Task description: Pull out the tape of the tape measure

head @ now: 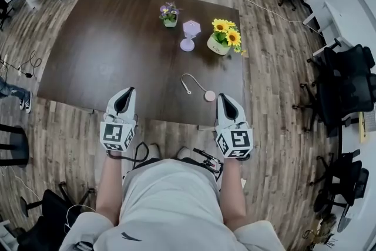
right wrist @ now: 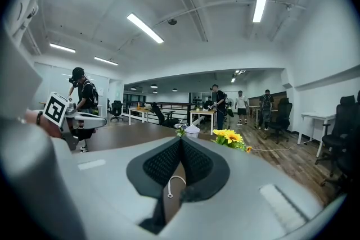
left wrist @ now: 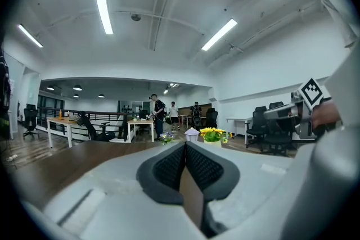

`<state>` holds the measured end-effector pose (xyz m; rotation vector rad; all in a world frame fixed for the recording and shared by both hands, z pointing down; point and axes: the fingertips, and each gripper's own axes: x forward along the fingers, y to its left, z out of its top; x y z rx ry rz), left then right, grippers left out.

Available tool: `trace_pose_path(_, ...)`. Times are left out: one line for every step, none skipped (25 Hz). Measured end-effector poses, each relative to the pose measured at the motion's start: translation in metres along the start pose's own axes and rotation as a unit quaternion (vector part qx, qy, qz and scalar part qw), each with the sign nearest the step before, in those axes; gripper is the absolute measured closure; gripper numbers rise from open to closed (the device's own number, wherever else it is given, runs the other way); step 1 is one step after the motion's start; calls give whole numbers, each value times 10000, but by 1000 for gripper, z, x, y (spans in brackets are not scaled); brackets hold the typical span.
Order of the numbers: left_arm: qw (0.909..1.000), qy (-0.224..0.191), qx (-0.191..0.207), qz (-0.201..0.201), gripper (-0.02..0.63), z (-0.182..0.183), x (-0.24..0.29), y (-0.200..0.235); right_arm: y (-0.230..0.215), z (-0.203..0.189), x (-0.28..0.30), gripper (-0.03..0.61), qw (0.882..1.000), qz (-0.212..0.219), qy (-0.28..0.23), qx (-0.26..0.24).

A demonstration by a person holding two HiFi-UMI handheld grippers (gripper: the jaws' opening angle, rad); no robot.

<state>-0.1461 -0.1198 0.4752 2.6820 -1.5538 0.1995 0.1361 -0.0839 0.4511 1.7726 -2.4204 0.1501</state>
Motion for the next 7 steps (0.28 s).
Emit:
trace_pose_path(10000,8,-10,-4,604,-1,0,0,0,-1,0,581,10000,1,6,15)
trace_pose_path(10000,13,-14,-9,604,-3,0,-1,0,-2,-1,581,10000,2,14,25)
trace_pose_path(10000,18,-17,-14,604,-3,0,-1,0,-3,-2,581,10000,2,21,29)
trace_pose_path(10000,22,-19,-19,604,-4,-1,-2,0,-4,-3,581,10000,1,27,32)
trace_pose_path(10000,25,-22,-22,604,-4,-1,-3,0,-4,-3,581,10000,-1,31,35)
trace_pose_path(10000,29,-25,-24,604,-5,-2,-3,0,-5,-4,581,10000,-4,35,38)
trace_pose_path(10000,34,-30,-26,604,-6,-3,-3,0,-5,-4,581,10000,-6,40,42)
